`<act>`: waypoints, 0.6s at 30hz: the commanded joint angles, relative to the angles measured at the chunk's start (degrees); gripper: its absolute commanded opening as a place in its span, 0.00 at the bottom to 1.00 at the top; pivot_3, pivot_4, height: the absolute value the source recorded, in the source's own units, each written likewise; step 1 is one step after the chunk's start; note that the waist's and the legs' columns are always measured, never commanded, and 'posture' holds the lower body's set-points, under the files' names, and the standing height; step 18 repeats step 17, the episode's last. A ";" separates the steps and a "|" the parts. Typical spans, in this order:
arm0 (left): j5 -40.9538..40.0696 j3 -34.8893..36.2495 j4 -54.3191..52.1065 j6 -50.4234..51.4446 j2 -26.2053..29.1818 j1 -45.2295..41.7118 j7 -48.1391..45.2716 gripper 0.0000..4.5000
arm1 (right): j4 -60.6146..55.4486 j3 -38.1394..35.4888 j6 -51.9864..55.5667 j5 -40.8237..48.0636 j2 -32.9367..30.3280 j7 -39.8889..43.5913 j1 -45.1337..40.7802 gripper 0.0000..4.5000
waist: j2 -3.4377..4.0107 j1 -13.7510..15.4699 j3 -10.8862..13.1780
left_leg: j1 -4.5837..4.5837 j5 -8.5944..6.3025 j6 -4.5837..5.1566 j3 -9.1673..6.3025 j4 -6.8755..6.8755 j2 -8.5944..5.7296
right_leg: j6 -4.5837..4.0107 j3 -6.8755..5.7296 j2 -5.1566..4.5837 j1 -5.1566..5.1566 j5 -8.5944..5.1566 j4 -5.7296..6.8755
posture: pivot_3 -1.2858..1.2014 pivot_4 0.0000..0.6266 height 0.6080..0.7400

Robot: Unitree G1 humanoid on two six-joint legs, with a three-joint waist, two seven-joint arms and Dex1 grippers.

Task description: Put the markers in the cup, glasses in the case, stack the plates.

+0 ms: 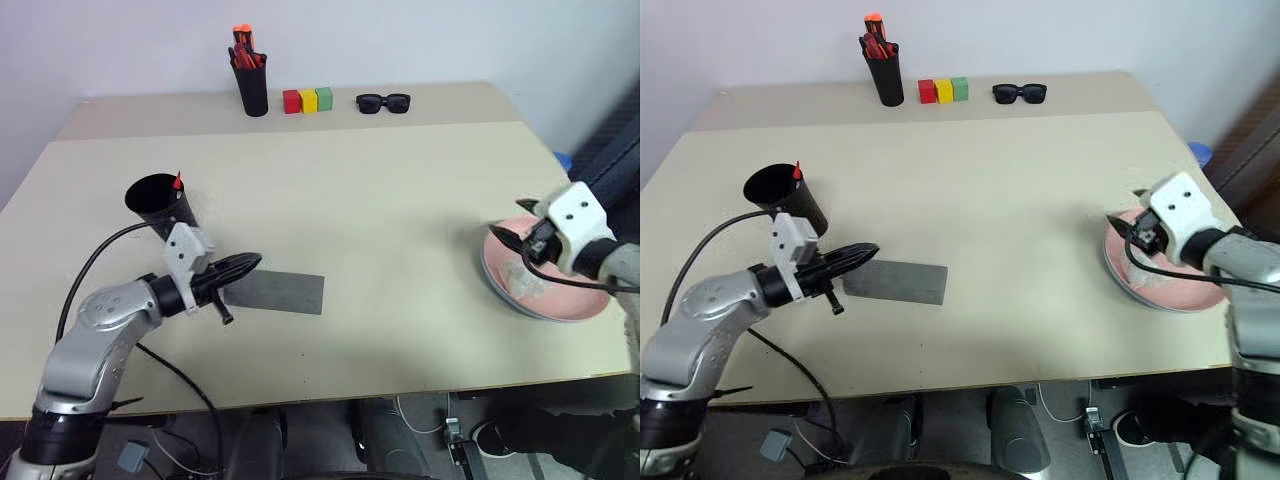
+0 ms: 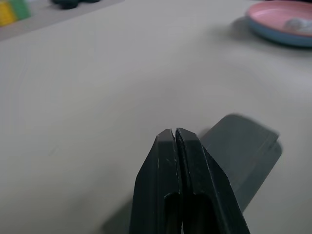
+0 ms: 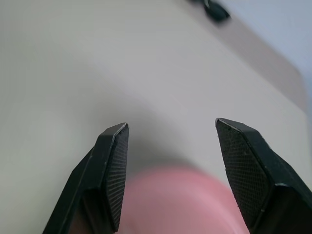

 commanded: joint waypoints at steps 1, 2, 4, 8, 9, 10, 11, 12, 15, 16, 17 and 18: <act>0.71 6.86 -4.41 -1.14 -1.03 3.62 4.83 0.00 | 3.43 1.26 -1.37 3.90 0.72 3.01 -3.18 0.63 | 0.01 0.70 0.01 | -0.02 0.00 0.00 -0.03 0.00 0.00 | 0.00 -0.01 0.00 0.00 0.00 -0.01 | 0.52 0.24 1.00; 0.44 10.36 -4.62 -1.64 -2.30 5.68 6.81 0.00 | 4.13 2.33 -1.50 5.34 1.17 5.16 -3.87 0.63 | 0.01 1.09 0.01 | -0.02 0.00 0.00 -0.04 0.00 -0.01 | -0.01 -0.02 0.00 -0.01 -0.01 -0.01 | 0.52 0.24 1.00; 0.17 14.97 -4.71 -2.25 -3.90 8.53 9.15 0.00 | 5.28 3.53 -1.45 7.69 1.83 7.93 -4.95 0.63 | 0.01 1.43 0.01 | -0.05 0.00 0.00 -0.02 0.00 -0.02 | 0.01 -0.02 -0.01 0.01 -0.02 -0.07 | 0.52 0.24 1.00; 1.05 17.21 -5.53 -2.79 -5.11 11.46 11.19 0.00 | 7.87 5.27 -1.55 8.94 1.75 10.26 -6.31 0.63 | 0.01 1.69 0.00 | -0.05 0.00 0.00 -0.02 0.00 -0.02 | 0.00 -0.03 -0.02 0.01 -0.02 -0.09 | 0.52 0.24 1.00; 1.14 17.57 -5.37 -3.02 -5.10 11.84 11.35 0.00 | 8.27 5.70 -1.70 8.99 1.66 10.73 -6.46 0.63 | 0.01 1.68 0.00 | -0.05 0.00 0.00 -0.02 0.01 -0.03 | 0.00 -0.02 -0.02 0.02 -0.01 -0.09 | 0.52 0.24 1.00; 1.14 17.90 -5.18 -3.21 -5.07 12.09 11.44 0.00 | 8.51 6.13 -1.97 8.93 1.51 11.13 -6.50 0.63 | 0.00 1.60 0.00 | -0.05 0.00 0.00 -0.01 0.02 -0.03 | 0.00 -0.02 -0.02 0.02 -0.01 -0.09 | 0.52 0.24 1.00; 1.09 18.00 -5.19 -3.28 -5.09 12.25 11.61 0.00 | 8.77 6.37 -2.28 8.87 1.32 11.46 -6.50 0.63 | 0.00 1.50 0.00 | -0.05 -0.01 0.00 -0.01 0.03 -0.03 | 0.00 -0.02 -0.02 0.02 -0.01 -0.09 | 0.52 0.24 1.00; 1.11 18.33 -4.99 -3.52 -5.04 12.44 11.71 0.00 | 8.86 6.73 -2.39 8.80 1.29 11.66 -6.56 0.63 | 0.01 1.42 0.00 | -0.04 -0.01 0.00 -0.01 0.03 -0.03 | 0.00 -0.02 -0.01 0.02 -0.01 -0.09 | 0.52 0.24 1.00; 1.13 19.03 -4.76 -3.89 -5.09 12.92 12.24 0.00 | 9.61 7.39 -2.85 8.47 1.61 11.59 -7.22 0.63 | 0.01 1.29 0.00 | -0.04 -0.01 0.00 -0.02 0.02 -0.02 | -0.01 -0.03 0.00 0.00 -0.02 -0.07 | 0.52 0.24 1.00; 1.14 19.06 -4.79 -3.98 -5.14 13.02 12.36 0.00 | 10.06 7.63 -3.23 8.28 1.72 11.52 -7.44 0.63 | 0.01 1.24 0.00 | -0.03 -0.01 0.00 -0.01 0.02 -0.02 | -0.01 -0.02 0.01 0.00 -0.01 -0.07 | 0.52 0.24 1.00; 1.14 19.11 -4.80 -4.16 -5.20 13.21 12.36 0.00 | 10.39 7.94 -3.76 7.95 1.77 11.42 -7.50 0.63 | 0.01 1.24 0.00 | -0.03 -0.01 0.00 -0.01 0.02 -0.02 | -0.01 -0.02 0.01 0.00 -0.01 -0.07 | 0.52 0.24 1.00; 1.14 19.11 -4.80 -4.16 -5.20 13.21 12.36 0.00 | 10.39 7.94 -3.76 7.95 1.77 11.42 -7.50 0.63 | 0.01 1.24 0.00 | -0.03 -0.01 0.00 -0.01 0.02 -0.02 | -0.01 -0.02 0.01 0.00 -0.01 -0.07 | 0.52 0.24 1.00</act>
